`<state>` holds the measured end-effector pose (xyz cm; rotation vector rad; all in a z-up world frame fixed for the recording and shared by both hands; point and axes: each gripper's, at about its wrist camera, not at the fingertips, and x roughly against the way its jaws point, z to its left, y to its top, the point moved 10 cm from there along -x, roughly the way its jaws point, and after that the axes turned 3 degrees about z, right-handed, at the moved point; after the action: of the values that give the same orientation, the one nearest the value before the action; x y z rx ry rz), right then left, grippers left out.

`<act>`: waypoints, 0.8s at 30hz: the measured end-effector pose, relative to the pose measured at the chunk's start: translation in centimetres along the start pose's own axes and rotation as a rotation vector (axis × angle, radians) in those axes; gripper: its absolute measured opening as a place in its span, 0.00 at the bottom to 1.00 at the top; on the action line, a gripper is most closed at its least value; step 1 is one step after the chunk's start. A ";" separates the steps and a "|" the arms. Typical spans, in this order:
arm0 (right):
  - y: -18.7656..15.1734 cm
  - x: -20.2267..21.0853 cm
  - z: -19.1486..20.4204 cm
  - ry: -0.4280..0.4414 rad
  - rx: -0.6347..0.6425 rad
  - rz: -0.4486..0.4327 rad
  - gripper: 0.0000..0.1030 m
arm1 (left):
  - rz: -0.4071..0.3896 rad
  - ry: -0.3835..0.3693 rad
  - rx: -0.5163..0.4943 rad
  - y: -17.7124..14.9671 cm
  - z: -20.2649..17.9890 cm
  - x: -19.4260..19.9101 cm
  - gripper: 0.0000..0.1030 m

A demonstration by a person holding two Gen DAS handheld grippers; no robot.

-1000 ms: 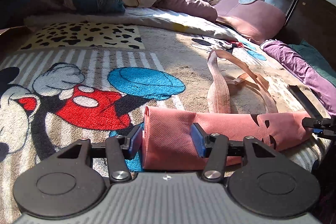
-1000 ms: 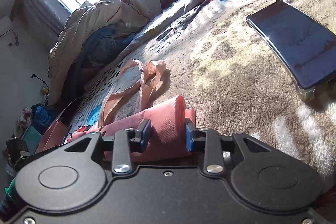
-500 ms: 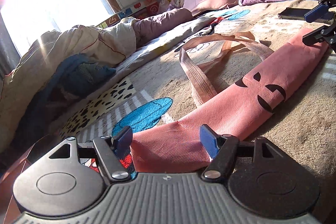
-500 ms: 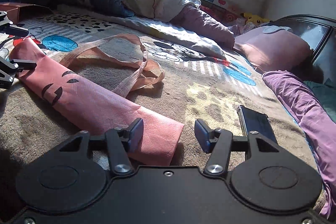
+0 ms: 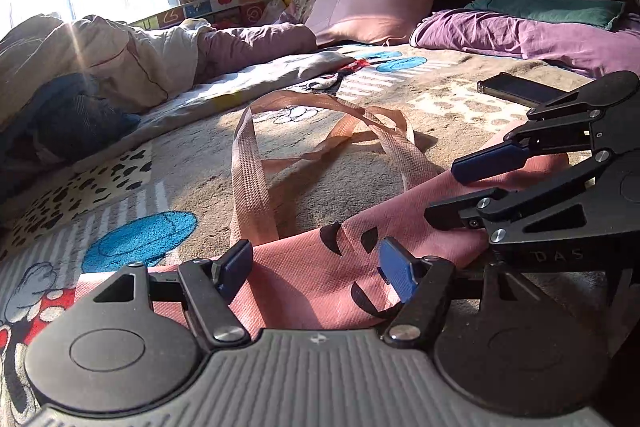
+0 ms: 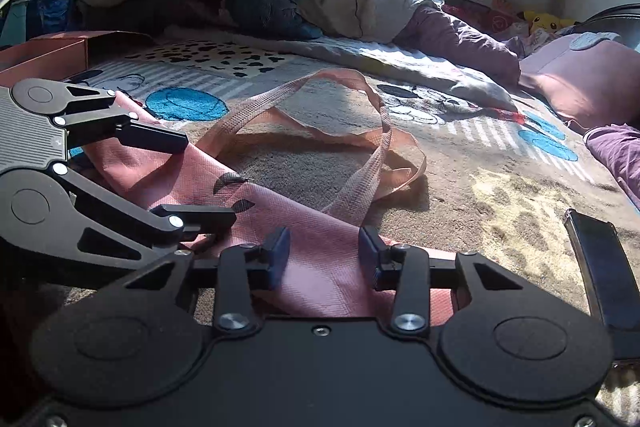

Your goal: Fold shopping bag

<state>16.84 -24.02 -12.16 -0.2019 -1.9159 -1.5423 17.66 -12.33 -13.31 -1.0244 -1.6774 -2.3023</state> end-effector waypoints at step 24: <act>-3.0 3.2 -4.3 -0.063 -0.090 -0.021 0.21 | 0.007 0.049 0.088 -3.6 7.2 3.5 0.70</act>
<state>14.57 -29.67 -12.35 -0.2735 -1.9041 -1.6553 16.54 -3.64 -13.05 -0.9475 -1.7361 -2.2088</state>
